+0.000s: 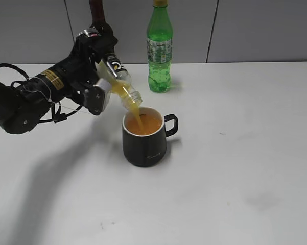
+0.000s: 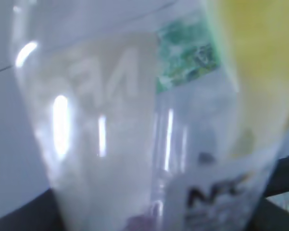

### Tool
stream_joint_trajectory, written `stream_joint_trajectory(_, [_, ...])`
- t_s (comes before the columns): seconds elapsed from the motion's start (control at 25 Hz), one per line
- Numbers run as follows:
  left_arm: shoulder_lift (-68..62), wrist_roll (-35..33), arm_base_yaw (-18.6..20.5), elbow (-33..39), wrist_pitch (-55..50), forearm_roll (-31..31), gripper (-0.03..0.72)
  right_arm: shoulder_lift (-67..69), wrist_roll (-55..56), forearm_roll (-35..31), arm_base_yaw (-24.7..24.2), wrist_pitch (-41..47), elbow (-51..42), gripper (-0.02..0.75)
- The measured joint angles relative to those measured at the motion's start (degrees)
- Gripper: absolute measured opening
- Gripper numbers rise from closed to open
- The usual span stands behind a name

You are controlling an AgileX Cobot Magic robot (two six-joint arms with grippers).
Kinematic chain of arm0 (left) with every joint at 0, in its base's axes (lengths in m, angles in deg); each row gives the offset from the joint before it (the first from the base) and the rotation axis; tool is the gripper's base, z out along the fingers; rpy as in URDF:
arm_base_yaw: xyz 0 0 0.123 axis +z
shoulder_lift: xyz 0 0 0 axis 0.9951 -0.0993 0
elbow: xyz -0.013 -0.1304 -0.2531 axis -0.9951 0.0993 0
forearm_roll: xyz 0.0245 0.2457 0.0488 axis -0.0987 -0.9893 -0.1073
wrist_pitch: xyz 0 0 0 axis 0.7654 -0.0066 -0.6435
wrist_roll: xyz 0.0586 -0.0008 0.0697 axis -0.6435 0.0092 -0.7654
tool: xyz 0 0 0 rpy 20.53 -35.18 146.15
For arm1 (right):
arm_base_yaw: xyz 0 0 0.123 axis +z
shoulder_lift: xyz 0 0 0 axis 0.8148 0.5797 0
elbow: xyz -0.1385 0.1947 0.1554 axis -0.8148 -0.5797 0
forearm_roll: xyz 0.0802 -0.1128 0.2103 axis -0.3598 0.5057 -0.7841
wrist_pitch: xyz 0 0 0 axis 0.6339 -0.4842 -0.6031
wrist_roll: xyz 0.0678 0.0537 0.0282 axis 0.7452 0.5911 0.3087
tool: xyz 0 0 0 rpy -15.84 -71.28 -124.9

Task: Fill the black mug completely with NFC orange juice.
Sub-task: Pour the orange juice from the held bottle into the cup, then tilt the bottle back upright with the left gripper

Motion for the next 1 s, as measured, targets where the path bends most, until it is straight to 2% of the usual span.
stream_joint_trajectory(0.4, [0.0, -7.67, 0.0, 0.0, 2.09, 0.0, 0.471, 0.0, 0.0, 0.0, 0.0, 0.0, 0.0, 0.592])
stream_joint_trajectory(1.0, [0.0, -7.24, 0.0, 0.0, 2.14, 0.02, 0.471, 0.0, 0.0, 0.0, 0.0, 0.05, 0.0, 0.592])
